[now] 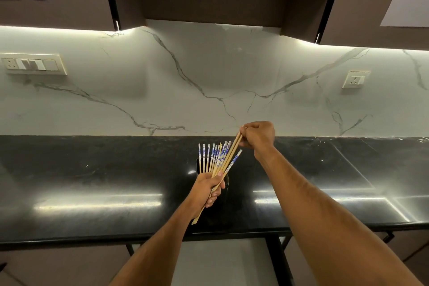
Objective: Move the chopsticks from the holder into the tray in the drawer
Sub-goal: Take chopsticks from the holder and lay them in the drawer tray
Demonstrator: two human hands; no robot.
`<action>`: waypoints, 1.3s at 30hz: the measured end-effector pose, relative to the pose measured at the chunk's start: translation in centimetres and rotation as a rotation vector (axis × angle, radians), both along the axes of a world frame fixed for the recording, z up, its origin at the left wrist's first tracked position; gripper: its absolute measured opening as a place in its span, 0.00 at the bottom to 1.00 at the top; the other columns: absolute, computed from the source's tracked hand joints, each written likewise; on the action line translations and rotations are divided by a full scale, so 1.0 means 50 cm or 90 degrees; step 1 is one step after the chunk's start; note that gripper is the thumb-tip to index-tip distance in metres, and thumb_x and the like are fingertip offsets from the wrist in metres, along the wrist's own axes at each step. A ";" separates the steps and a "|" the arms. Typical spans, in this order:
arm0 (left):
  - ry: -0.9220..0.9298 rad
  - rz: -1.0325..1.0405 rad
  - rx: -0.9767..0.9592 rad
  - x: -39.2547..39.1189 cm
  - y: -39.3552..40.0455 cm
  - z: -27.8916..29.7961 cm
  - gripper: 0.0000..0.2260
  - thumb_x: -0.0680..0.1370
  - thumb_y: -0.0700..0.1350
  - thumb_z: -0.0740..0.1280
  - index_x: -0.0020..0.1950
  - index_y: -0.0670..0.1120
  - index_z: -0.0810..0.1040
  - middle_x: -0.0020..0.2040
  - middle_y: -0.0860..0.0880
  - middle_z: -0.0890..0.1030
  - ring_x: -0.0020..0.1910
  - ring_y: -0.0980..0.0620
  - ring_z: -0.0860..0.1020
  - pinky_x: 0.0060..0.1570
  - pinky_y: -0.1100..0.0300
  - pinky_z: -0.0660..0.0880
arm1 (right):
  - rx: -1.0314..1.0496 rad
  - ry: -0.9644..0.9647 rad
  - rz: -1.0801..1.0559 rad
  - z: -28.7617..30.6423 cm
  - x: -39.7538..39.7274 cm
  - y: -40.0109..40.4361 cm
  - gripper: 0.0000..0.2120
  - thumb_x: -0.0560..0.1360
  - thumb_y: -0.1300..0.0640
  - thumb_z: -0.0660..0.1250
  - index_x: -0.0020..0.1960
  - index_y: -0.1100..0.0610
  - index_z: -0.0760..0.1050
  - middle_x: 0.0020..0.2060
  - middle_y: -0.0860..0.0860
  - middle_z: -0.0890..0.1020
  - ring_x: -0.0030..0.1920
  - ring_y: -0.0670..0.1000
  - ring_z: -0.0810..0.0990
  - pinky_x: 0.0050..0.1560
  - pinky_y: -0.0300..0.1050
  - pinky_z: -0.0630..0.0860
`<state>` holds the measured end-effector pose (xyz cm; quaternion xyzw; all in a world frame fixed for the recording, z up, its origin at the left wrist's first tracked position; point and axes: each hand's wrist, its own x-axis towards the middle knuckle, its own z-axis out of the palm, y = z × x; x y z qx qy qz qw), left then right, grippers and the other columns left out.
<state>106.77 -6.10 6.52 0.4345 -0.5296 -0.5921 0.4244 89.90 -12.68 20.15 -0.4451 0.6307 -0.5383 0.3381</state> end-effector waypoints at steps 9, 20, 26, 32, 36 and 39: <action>0.110 0.176 0.107 0.019 0.006 -0.011 0.14 0.85 0.50 0.59 0.47 0.41 0.75 0.29 0.49 0.71 0.23 0.54 0.67 0.22 0.62 0.65 | -0.203 -0.224 -0.215 0.104 -0.082 -0.027 0.10 0.75 0.68 0.72 0.37 0.58 0.82 0.34 0.58 0.85 0.34 0.54 0.87 0.37 0.50 0.85; 0.499 0.369 0.130 -0.100 -0.083 0.089 0.11 0.84 0.41 0.60 0.60 0.35 0.78 0.52 0.35 0.85 0.51 0.39 0.85 0.55 0.44 0.81 | 0.099 -0.527 -0.308 -0.131 0.031 0.050 0.02 0.76 0.66 0.71 0.47 0.64 0.78 0.36 0.59 0.84 0.30 0.52 0.86 0.33 0.45 0.84; 0.589 0.452 0.143 -0.087 -0.105 0.094 0.12 0.85 0.41 0.59 0.60 0.36 0.78 0.52 0.36 0.85 0.50 0.40 0.86 0.55 0.43 0.81 | 0.179 -0.420 -0.250 -0.170 0.042 0.055 0.04 0.76 0.63 0.73 0.45 0.64 0.80 0.32 0.56 0.85 0.29 0.49 0.86 0.35 0.47 0.85; 0.569 0.508 0.115 -0.074 -0.122 0.101 0.11 0.85 0.45 0.57 0.57 0.42 0.77 0.43 0.43 0.83 0.44 0.43 0.86 0.50 0.46 0.83 | 0.266 -0.432 -0.165 -0.196 0.081 0.072 0.05 0.76 0.64 0.71 0.45 0.66 0.80 0.35 0.60 0.85 0.32 0.56 0.86 0.28 0.50 0.83; 0.491 0.481 0.045 -0.063 -0.120 0.103 0.10 0.86 0.45 0.57 0.55 0.42 0.76 0.35 0.47 0.78 0.32 0.49 0.80 0.38 0.53 0.80 | 0.303 -0.478 -0.095 -0.201 0.099 0.072 0.04 0.77 0.68 0.66 0.46 0.67 0.80 0.39 0.64 0.85 0.36 0.61 0.87 0.39 0.59 0.85; 0.388 0.452 0.001 -0.044 -0.118 0.103 0.09 0.85 0.42 0.58 0.53 0.41 0.76 0.33 0.48 0.75 0.29 0.52 0.74 0.32 0.57 0.76 | 0.379 -0.444 0.062 -0.204 0.091 0.077 0.06 0.78 0.66 0.64 0.51 0.65 0.80 0.44 0.65 0.85 0.41 0.63 0.87 0.42 0.59 0.85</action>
